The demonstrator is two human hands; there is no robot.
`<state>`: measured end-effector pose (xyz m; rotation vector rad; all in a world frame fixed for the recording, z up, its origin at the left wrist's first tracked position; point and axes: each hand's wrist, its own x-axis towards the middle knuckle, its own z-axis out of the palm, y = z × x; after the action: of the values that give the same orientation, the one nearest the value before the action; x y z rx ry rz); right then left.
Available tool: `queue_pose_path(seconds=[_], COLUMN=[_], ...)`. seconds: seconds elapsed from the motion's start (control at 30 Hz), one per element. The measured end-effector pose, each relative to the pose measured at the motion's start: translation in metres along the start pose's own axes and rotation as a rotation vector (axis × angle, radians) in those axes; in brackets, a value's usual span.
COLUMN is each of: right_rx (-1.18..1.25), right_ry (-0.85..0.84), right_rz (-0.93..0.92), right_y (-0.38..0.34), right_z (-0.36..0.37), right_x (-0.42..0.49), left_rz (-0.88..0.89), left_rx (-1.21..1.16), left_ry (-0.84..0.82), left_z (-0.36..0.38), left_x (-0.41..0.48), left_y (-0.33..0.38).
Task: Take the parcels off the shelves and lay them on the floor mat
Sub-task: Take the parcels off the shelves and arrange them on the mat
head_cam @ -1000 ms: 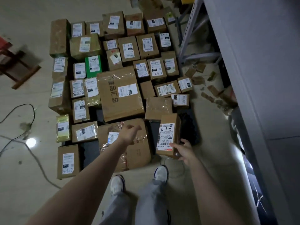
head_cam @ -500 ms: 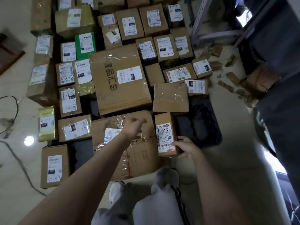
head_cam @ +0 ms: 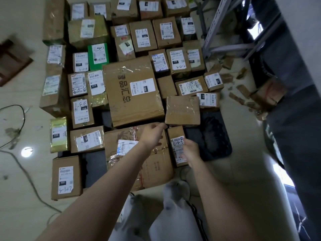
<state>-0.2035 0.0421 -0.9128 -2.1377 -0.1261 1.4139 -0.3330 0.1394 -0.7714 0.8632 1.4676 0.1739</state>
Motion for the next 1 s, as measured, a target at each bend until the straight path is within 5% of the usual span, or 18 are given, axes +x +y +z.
queue_pose_path(seconds=[0.5,1.0], right_rx=[0.428,0.967], right_ry=[0.164,0.53], right_rz=[-0.511,-0.591], right_y=[-0.19,-0.199], right_z=[-0.127,-0.203], right_x=[-0.305,-0.554], left_rz=[0.224,0.391], left_rx=[-0.178,-0.232], left_ry=[-0.201,-0.393], left_z=[0.035,0.025], left_x=[-0.214,-0.422], left_y=[0.158,0.248])
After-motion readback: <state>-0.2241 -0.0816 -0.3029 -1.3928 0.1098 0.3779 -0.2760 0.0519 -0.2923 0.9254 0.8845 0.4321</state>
